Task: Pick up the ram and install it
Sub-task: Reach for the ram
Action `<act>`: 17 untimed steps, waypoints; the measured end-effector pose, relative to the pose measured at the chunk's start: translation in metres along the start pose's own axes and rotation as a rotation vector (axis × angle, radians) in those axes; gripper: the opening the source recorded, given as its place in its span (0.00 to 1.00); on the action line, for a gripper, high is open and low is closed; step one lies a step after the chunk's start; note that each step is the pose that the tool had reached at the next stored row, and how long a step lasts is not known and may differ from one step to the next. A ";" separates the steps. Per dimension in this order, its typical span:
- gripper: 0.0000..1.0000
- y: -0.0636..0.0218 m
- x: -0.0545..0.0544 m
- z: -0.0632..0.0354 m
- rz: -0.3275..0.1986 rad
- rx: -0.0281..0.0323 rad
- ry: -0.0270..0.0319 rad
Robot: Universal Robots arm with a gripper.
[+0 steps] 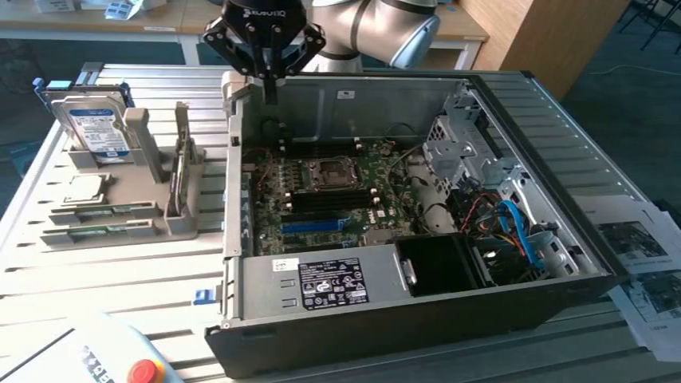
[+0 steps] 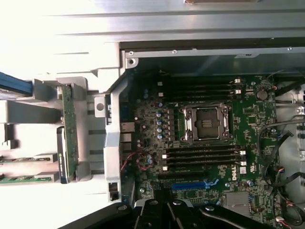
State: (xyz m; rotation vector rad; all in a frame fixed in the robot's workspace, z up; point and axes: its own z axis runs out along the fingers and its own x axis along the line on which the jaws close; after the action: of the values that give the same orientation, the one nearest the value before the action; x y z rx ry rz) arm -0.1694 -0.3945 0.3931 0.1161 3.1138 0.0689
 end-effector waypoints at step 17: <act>0.10 0.0000 0.043 -0.0003 0.000 0.0002 0.0017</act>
State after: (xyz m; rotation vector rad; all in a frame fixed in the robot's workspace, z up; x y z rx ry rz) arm -0.2118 -0.3914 0.3924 0.1165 3.1154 0.0687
